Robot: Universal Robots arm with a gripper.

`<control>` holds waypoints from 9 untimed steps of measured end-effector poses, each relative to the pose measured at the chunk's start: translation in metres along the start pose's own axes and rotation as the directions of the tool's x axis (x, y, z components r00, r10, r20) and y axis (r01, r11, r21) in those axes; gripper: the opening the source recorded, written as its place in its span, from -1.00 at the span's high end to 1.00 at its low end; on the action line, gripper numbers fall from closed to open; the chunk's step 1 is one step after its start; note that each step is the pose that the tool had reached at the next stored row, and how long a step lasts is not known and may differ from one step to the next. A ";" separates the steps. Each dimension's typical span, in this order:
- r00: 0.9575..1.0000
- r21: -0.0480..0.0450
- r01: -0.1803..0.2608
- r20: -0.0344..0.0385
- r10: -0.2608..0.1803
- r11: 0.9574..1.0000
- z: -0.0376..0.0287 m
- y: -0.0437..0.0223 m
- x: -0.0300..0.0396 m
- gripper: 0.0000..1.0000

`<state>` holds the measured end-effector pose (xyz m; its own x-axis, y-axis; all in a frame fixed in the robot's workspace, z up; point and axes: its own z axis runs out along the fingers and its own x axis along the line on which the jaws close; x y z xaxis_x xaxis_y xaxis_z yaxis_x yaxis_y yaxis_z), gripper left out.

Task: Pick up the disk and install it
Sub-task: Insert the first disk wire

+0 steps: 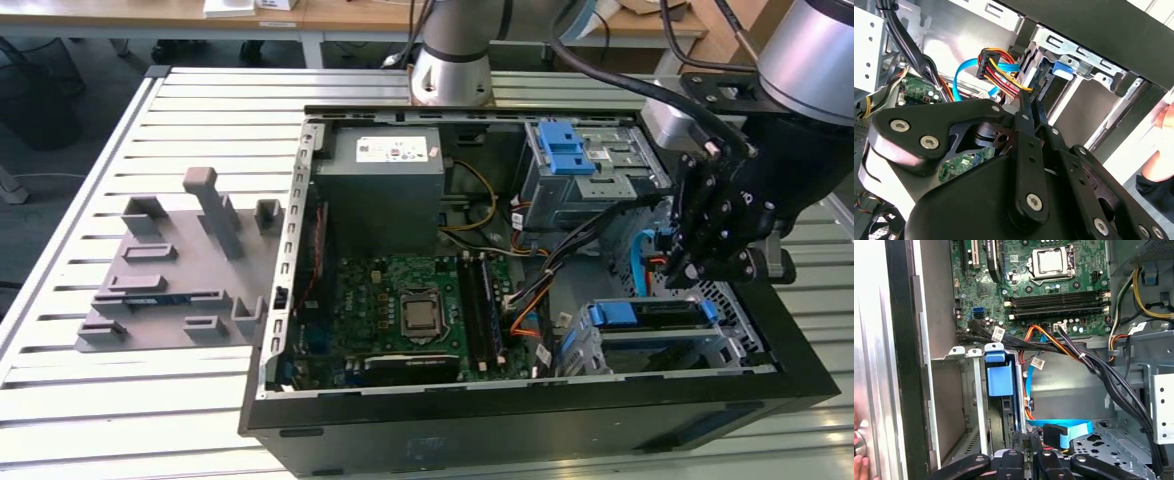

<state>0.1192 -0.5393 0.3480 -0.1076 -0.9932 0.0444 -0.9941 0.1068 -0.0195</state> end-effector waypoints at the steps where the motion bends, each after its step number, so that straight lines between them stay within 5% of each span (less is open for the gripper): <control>1: 1.000 0.000 0.000 -0.006 0.000 1.000 0.0001 -0.0003 -0.0001 0.66; 5: 0.999 -0.001 0.000 -0.033 0.000 1.000 0.0012 -0.0006 -0.0001 0.66; 9: 0.999 -0.002 0.000 -0.034 0.000 1.000 0.0020 -0.0006 -0.0002 0.66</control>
<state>0.1199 -0.5393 0.3460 -0.1080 -0.9910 0.0786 -0.9941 0.1070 -0.0175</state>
